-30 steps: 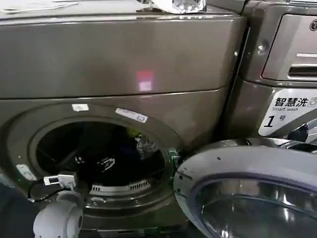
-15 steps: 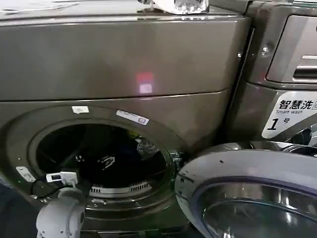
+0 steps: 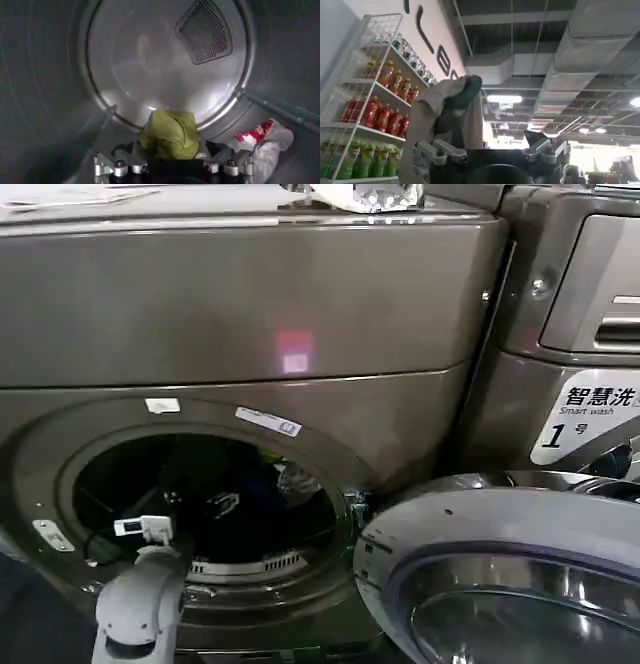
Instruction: Grasp the clothes from the dryer.
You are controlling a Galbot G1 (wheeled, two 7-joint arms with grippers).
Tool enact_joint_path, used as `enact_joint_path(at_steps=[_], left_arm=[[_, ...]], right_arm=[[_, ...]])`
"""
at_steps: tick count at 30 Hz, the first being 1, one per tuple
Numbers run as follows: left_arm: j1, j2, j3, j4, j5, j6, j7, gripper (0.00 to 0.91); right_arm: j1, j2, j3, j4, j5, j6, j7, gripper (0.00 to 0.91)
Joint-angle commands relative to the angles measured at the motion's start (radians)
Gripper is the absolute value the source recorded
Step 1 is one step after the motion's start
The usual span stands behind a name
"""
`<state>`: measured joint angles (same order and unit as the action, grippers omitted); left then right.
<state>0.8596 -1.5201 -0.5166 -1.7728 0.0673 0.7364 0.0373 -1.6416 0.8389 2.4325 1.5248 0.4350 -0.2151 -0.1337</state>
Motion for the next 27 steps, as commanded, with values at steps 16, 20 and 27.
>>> enact_joint_path(at_steps=[16, 20, 27], left_arm=[[-0.262, -0.02, -0.004, 0.435, 0.198, -0.187, 0.042, 0.907], [-0.285, -0.003, 0.002, 0.45, 0.506, -0.165, 0.288, 0.907], [-0.306, 0.024, -0.001, 0.463, 0.995, -0.413, 0.666, 0.907]], right_arm=[[0.01, -0.004, -0.009, 0.002, -0.004, 0.002, -0.001, 0.907], [0.006, -0.003, -0.008, -0.001, -0.004, 0.004, -0.003, 0.907], [0.006, -0.011, -0.009, 0.0, -0.003, 0.001, -0.005, 0.907]])
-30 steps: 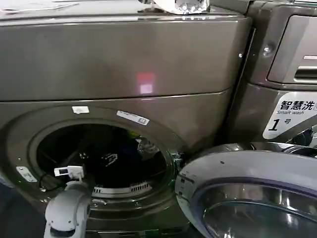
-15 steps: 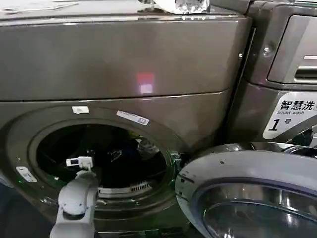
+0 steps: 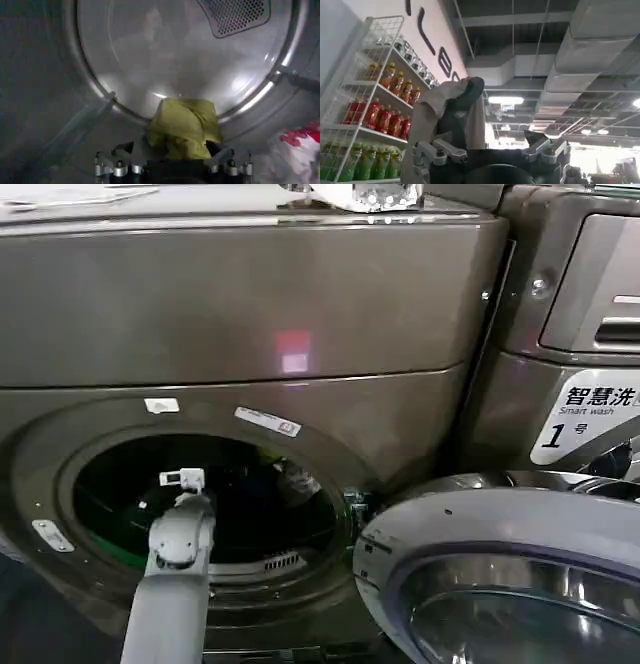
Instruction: Grasp the clothes from the dryer.
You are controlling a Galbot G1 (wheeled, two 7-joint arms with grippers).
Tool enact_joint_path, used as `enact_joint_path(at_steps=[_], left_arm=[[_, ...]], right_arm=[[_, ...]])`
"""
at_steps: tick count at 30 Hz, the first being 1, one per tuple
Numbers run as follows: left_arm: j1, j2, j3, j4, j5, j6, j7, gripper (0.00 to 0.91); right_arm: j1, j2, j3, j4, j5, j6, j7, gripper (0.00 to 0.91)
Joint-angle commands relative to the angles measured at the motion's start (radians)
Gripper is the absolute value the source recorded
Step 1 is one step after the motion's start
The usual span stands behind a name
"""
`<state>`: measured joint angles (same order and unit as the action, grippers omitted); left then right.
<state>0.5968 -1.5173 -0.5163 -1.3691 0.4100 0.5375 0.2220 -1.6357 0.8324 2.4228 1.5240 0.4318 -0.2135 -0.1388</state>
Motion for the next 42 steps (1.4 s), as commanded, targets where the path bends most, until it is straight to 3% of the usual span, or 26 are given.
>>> enact_joint_path(at_steps=[1, 10, 13, 19, 20, 23, 31, 42], left_arm=[[-0.046, 0.025, -0.003, 0.063, 0.719, -0.276, 0.506, 0.907], [-0.102, 0.032, -0.006, 0.107, 0.934, -0.486, 0.59, 0.907], [-0.139, 0.026, -0.049, 0.179, 0.925, -0.601, 0.603, 0.907], [-0.175, 0.034, -0.056, 0.176, 0.932, -0.695, 0.832, 0.907], [-0.176, 0.035, -0.057, 0.17, 0.934, -0.708, 0.946, 0.907], [-0.182, 0.038, -0.058, 0.171, 0.817, -0.64, 1.096, 0.907], [-0.212, 0.044, -0.048, 0.186, 0.894, -0.759, 1.125, 0.907], [-0.277, 0.046, -0.014, 0.294, 0.924, -0.737, 1.124, 0.907]], right_arm=[[-0.002, -0.004, 0.002, 0.001, 0.0, 0.0, -0.001, 0.907], [0.001, -0.002, 0.001, -0.006, -0.002, 0.004, -0.004, 0.907], [-0.002, -0.003, 0.0, -0.006, -0.003, 0.006, -0.005, 0.907], [0.0, -0.002, -0.001, 0.002, -0.002, 0.004, -0.004, 0.907], [0.0, -0.002, -0.001, 0.001, -0.002, 0.004, -0.005, 0.907], [-0.002, 0.0, -0.001, -0.001, -0.003, 0.007, -0.005, 0.907], [0.004, 0.0, -0.012, 0.009, -0.003, 0.005, -0.003, 0.907], [-0.005, 0.0, -0.009, 0.008, -0.004, 0.009, -0.005, 0.907]])
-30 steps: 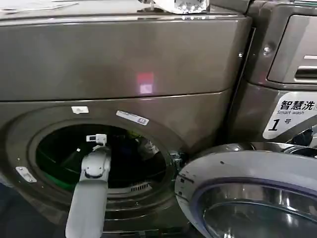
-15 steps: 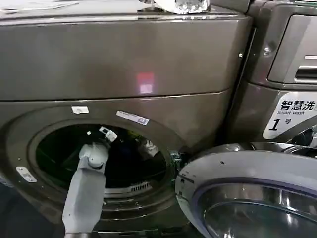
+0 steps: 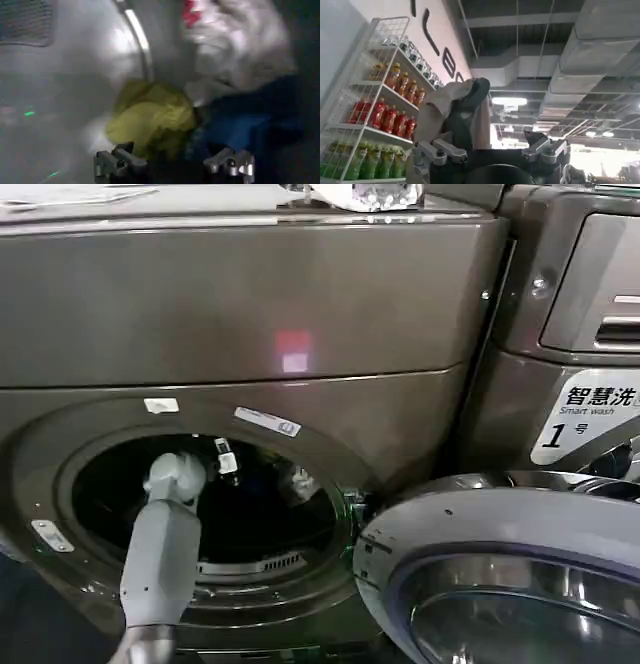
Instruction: Grasp the clothes from the dryer.
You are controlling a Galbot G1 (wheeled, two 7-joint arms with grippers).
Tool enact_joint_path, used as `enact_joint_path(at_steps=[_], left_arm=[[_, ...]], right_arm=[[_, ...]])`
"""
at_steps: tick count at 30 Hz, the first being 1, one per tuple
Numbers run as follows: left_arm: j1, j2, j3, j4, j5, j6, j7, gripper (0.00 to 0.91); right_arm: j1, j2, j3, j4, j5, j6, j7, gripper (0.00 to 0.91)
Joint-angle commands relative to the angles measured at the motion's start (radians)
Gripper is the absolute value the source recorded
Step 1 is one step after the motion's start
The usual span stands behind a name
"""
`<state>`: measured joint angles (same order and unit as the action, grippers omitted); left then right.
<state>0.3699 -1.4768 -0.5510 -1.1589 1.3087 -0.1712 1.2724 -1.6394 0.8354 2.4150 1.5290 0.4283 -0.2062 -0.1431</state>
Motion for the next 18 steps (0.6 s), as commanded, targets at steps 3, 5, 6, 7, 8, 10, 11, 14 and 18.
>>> enact_joint_path(at_steps=[3, 5, 6, 7, 8, 10, 11, 14, 18], left_arm=[[-0.069, 0.003, 0.029, 0.114, 0.028, -0.023, 0.073, 0.907], [-0.08, 0.003, 0.034, 0.137, 0.028, -0.02, 0.074, 0.907], [-0.086, 0.002, 0.036, 0.151, 0.03, -0.018, 0.071, 0.907], [-0.092, 0.001, 0.037, 0.16, 0.033, -0.016, 0.068, 0.907], [-0.097, 0.0, 0.04, 0.173, 0.032, -0.012, 0.062, 0.907], [-0.103, -0.002, 0.046, 0.186, 0.032, -0.012, 0.057, 0.907], [-0.106, -0.002, 0.051, 0.194, 0.03, -0.013, 0.049, 0.907], [-0.114, -0.005, 0.056, 0.213, 0.034, -0.022, 0.039, 0.907], [-0.12, -0.006, 0.059, 0.239, 0.02, -0.019, 0.038, 0.907]], right_arm=[[0.002, -0.005, -0.004, 0.005, 0.0, 0.001, 0.0, 0.907], [0.002, -0.005, -0.006, 0.008, 0.0, 0.001, 0.0, 0.907], [0.002, -0.006, -0.006, 0.007, 0.0, 0.001, -0.001, 0.907], [0.001, -0.006, -0.006, 0.007, 0.0, 0.001, -0.001, 0.907], [0.0, -0.007, -0.005, 0.006, 0.0, 0.001, -0.001, 0.907], [-0.001, -0.009, -0.004, 0.006, 0.001, 0.001, -0.001, 0.907], [-0.001, -0.01, -0.003, 0.007, 0.001, 0.001, 0.0, 0.907], [0.0, -0.01, -0.004, 0.007, 0.001, 0.0, 0.0, 0.907], [0.001, -0.009, -0.005, 0.008, 0.001, 0.0, 0.0, 0.907]])
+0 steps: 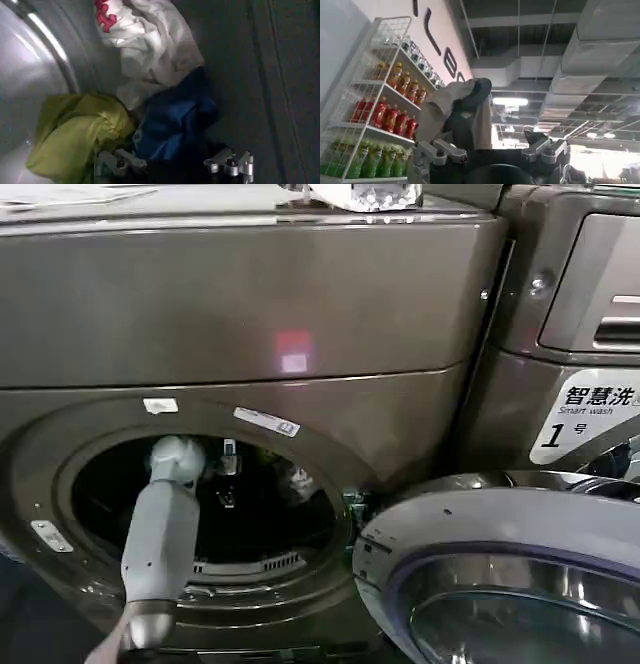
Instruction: Grasp the clothes from the dryer.
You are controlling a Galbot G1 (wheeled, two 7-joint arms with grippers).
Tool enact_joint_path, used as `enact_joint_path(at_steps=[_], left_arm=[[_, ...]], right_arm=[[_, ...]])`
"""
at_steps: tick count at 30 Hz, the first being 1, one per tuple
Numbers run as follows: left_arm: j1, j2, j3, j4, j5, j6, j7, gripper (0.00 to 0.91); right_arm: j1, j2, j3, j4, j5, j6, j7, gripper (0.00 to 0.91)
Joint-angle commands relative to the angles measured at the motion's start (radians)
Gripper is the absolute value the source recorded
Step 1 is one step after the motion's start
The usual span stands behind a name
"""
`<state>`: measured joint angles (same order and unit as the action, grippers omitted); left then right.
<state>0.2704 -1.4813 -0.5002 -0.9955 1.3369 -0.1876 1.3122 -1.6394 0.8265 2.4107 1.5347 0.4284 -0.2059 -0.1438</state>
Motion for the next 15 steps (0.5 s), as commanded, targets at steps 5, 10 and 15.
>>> enact_joint_path(at_steps=[5, 10, 15], left_arm=[[-0.024, 0.002, -0.001, 0.111, 0.004, 0.008, -0.023, 0.907], [-0.036, 0.005, -0.017, 0.161, 0.03, 0.048, -0.058, 0.907], [-0.047, 0.011, -0.03, 0.194, 0.067, 0.049, -0.093, 0.907]], right_arm=[[0.0, 0.0, 0.0, 0.002, 0.001, 0.001, 0.0, 0.907], [0.005, 0.004, -0.01, 0.005, 0.0, 0.001, -0.001, 0.907], [0.003, 0.0, -0.008, 0.002, 0.0, 0.002, -0.001, 0.907]])
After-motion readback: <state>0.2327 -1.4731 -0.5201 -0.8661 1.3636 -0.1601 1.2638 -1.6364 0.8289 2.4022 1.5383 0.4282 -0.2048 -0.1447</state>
